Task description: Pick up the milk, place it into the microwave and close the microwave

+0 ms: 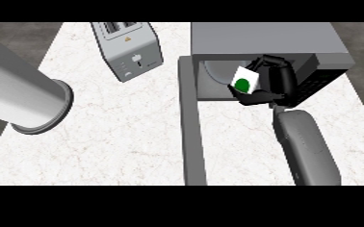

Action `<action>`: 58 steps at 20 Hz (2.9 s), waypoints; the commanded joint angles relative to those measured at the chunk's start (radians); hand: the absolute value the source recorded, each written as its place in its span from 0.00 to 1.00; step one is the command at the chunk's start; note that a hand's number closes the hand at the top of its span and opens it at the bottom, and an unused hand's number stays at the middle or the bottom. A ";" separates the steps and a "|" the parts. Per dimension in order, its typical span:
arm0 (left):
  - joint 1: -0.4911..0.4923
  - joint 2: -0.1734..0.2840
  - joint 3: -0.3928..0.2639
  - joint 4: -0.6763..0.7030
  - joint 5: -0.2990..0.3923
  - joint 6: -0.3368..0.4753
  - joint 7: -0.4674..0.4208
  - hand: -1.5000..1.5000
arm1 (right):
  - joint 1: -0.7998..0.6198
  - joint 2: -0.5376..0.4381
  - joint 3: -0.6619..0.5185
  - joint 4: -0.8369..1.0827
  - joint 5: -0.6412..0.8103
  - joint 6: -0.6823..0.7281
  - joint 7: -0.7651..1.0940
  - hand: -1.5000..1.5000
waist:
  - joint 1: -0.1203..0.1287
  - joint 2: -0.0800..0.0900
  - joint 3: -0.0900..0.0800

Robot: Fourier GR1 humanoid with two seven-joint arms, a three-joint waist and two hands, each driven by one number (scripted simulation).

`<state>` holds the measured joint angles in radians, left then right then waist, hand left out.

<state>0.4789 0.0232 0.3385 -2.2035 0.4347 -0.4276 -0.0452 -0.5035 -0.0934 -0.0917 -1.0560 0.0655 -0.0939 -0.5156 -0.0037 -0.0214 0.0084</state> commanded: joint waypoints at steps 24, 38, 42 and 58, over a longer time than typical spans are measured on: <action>-0.141 0.056 -0.040 0.053 -0.016 -0.023 0.026 0.00 | -0.117 -0.016 -0.117 0.180 0.093 -0.352 -0.072 1.00 | 0.164 0.074 -0.010; -0.210 0.085 -0.071 0.062 -0.083 -0.011 0.054 0.00 | -0.029 -0.037 -0.132 0.147 0.249 -0.531 -0.207 0.00 | 0.199 0.097 -0.010; -0.220 0.077 -0.092 0.076 -0.091 -0.016 0.053 0.00 | -0.008 0.014 -0.112 0.144 0.215 -0.457 -0.179 0.00 | 0.216 0.098 -0.009; -0.250 0.059 -0.161 0.068 -0.148 -0.014 0.060 0.00 | -0.069 0.023 -0.131 0.249 0.201 -0.427 -0.136 0.00 | 0.209 0.083 -0.007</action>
<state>0.2321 0.0881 0.1920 -2.1294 0.2982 -0.4420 0.0163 -0.4374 -0.0397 -0.1741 -0.9806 0.2862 -0.5564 -0.8615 0.1819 0.0194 -0.0071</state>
